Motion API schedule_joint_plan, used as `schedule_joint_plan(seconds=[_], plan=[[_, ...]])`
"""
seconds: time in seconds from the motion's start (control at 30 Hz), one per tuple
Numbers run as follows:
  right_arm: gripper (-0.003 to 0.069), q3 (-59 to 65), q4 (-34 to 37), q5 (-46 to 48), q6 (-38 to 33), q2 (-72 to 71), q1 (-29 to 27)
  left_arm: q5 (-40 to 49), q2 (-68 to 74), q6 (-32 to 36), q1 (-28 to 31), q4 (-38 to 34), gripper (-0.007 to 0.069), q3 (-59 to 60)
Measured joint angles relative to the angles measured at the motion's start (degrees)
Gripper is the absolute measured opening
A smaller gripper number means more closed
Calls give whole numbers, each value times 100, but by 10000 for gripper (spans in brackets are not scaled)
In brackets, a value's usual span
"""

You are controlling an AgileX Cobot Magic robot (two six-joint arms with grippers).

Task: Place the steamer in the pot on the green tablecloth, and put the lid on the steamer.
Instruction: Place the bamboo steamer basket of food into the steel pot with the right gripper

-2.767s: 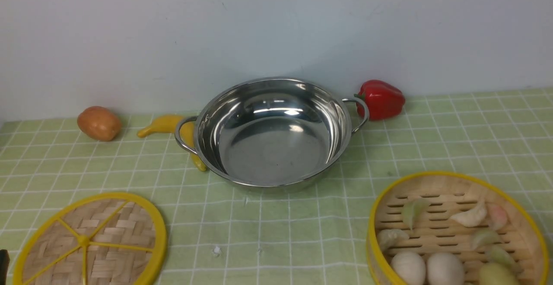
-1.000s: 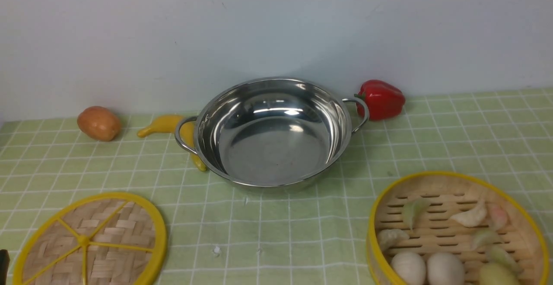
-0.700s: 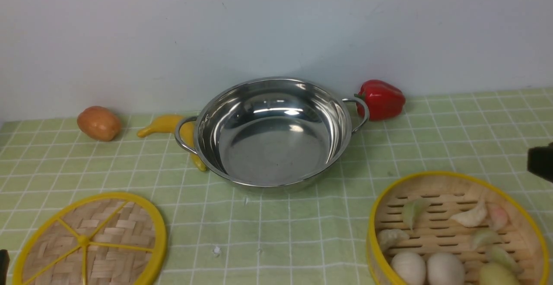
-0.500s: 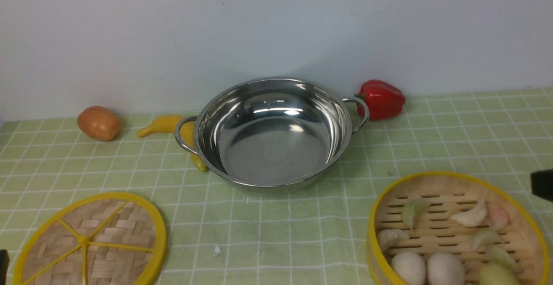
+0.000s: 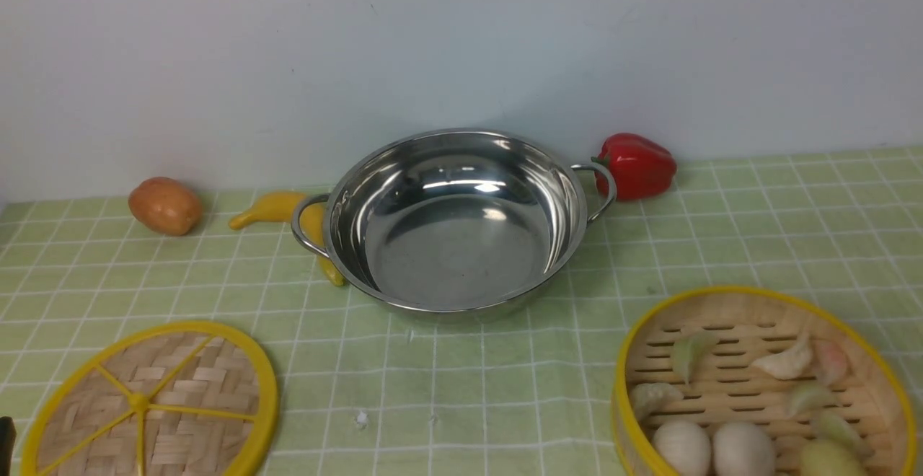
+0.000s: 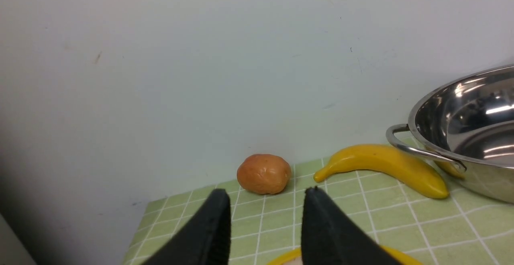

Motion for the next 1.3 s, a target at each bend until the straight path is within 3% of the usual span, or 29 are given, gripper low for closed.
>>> schedule_joint_plan(seconds=[0.4, 1.1, 1.23, 1.3], plan=[[240, -1084, 48, 234, -194, 1755, 0, 0, 0, 0, 0, 0, 243, 0], [238, -1135, 350, 216, -500, 3038, 0, 0, 0, 0, 0, 0, 243, 0], [178, -1143, 372, 199, -467, 3122, 0, 0, 0, 0, 0, 0, 243, 0], [92, -1174, 365, 208, -361, 3122, 0, 0, 0, 0, 0, 0, 243, 0]])
